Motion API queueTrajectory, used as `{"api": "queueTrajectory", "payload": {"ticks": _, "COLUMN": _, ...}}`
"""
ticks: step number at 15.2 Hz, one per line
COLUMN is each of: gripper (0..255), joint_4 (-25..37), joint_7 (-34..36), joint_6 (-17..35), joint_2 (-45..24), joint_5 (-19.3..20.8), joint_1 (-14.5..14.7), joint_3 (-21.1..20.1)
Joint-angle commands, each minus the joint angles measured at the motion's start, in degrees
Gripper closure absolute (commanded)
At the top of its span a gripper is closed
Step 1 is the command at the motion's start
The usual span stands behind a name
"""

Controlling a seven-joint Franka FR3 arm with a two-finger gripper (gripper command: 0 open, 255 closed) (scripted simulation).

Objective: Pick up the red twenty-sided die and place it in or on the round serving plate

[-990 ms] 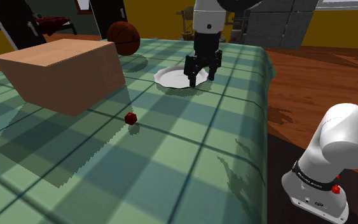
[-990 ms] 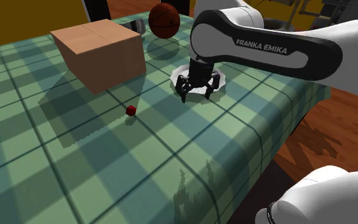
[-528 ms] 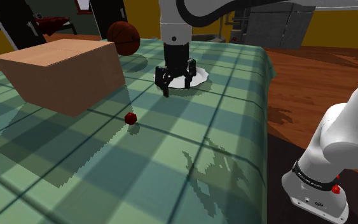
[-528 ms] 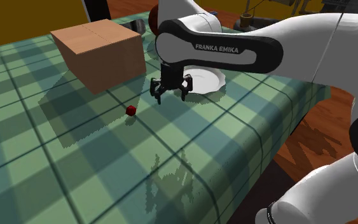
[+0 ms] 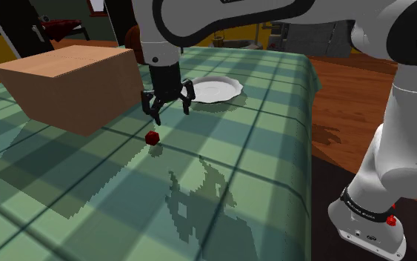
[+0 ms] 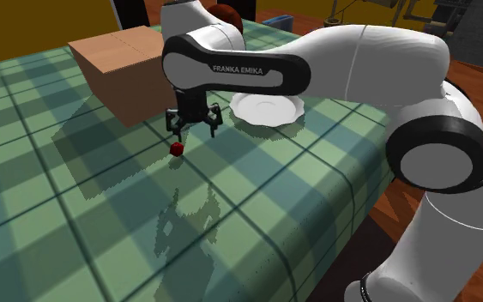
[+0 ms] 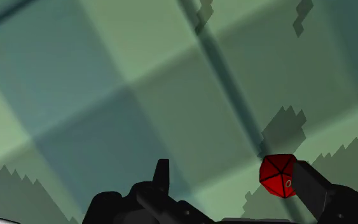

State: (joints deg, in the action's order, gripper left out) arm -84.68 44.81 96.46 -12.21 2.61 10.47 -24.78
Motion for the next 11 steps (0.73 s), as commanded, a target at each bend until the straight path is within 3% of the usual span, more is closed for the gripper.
{"api": "queueTrajectory", "payload": {"ticks": 1, "gripper": 0, "joint_4": 6.6, "joint_7": 2.5, "joint_6": -1.6, "joint_2": -5.8, "joint_5": 2.6, "joint_1": 2.1, "joint_3": -0.3}}
{"api": "queueTrajectory", "payload": {"ticks": 5, "gripper": 0, "joint_4": 22.6, "joint_7": 6.0, "joint_6": -6.9, "joint_2": -17.8, "joint_5": 7.1, "joint_1": 7.8, "joint_3": 0.2}}
{"api": "queueTrajectory", "payload": {"ticks": 11, "gripper": 0, "joint_4": 15.7, "joint_7": 6.1, "joint_6": -1.4, "joint_2": -16.4, "joint_5": 6.6, "joint_1": 6.7, "joint_3": 0.2}}
